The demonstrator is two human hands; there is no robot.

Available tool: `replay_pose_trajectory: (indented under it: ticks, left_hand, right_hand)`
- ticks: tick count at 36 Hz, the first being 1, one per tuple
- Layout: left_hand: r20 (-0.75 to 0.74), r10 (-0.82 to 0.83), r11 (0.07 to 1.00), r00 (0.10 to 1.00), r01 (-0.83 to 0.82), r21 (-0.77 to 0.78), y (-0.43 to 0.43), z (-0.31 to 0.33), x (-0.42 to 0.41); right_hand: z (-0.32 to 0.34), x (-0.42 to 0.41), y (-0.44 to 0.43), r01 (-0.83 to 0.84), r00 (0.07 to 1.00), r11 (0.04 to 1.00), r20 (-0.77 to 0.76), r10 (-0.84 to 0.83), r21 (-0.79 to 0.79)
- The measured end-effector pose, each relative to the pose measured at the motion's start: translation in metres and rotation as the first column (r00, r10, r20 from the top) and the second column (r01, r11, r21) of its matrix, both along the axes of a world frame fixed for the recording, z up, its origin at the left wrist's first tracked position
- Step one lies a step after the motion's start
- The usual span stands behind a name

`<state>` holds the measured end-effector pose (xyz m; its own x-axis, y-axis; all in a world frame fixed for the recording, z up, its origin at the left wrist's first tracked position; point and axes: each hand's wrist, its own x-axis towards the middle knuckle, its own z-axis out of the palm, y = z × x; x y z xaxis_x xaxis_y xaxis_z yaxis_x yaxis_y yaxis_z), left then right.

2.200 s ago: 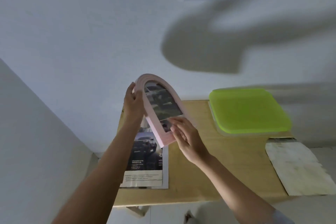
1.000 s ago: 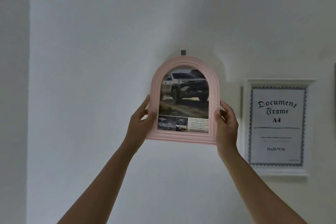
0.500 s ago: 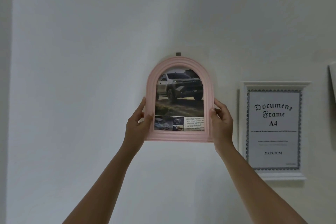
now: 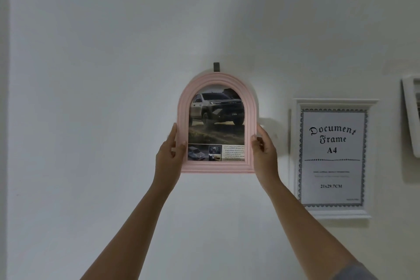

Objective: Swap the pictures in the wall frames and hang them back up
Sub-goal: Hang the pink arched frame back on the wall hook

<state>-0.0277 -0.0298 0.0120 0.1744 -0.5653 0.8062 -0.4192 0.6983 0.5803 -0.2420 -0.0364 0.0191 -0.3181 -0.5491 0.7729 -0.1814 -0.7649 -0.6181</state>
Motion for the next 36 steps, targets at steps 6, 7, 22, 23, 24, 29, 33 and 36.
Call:
replay_pose_trajectory:
  ticks: [6,7,22,23,24,29,33,36]
  left_hand:
    - [-0.031,0.077,0.995,0.997,-0.079,-0.061,0.001,-0.005,-0.005]
    - [-0.013,0.071,0.995,0.997,-0.072,-0.074,0.001,-0.008,-0.005]
    - [0.041,0.114,0.988,0.993,-0.108,-0.113,0.001,-0.033,-0.011]
    - [0.042,0.114,0.988,0.993,-0.108,-0.114,0.001,-0.033,-0.011]
    - [0.046,0.112,0.988,0.993,-0.107,-0.114,0.000,-0.034,-0.011]
    - [0.054,0.110,0.987,0.993,-0.102,-0.124,0.001,-0.036,-0.011]
    - [0.043,0.130,0.983,0.991,-0.123,-0.135,0.002,-0.036,-0.011]
    - [0.024,0.136,0.982,0.990,-0.131,-0.133,0.005,-0.035,-0.014]
  right_hand:
    - [-0.012,-0.003,0.003,0.187,0.972,0.980,-0.131,-0.195,-0.074]
    - [-0.014,-0.003,0.003,0.201,0.969,0.976,-0.128,-0.210,-0.079]
    - [-0.023,-0.007,0.000,0.335,0.928,0.935,-0.132,-0.349,-0.117]
    - [-0.024,-0.008,0.000,0.340,0.926,0.933,-0.133,-0.354,-0.116]
    - [-0.024,-0.009,-0.001,0.347,0.922,0.931,-0.138,-0.361,-0.116]
    - [-0.026,-0.012,0.000,0.352,0.922,0.930,-0.132,-0.364,-0.102]
    - [-0.026,-0.012,0.005,0.351,0.922,0.931,-0.136,-0.363,-0.103]
    - [-0.026,-0.012,0.008,0.347,0.923,0.933,-0.140,-0.358,-0.100]
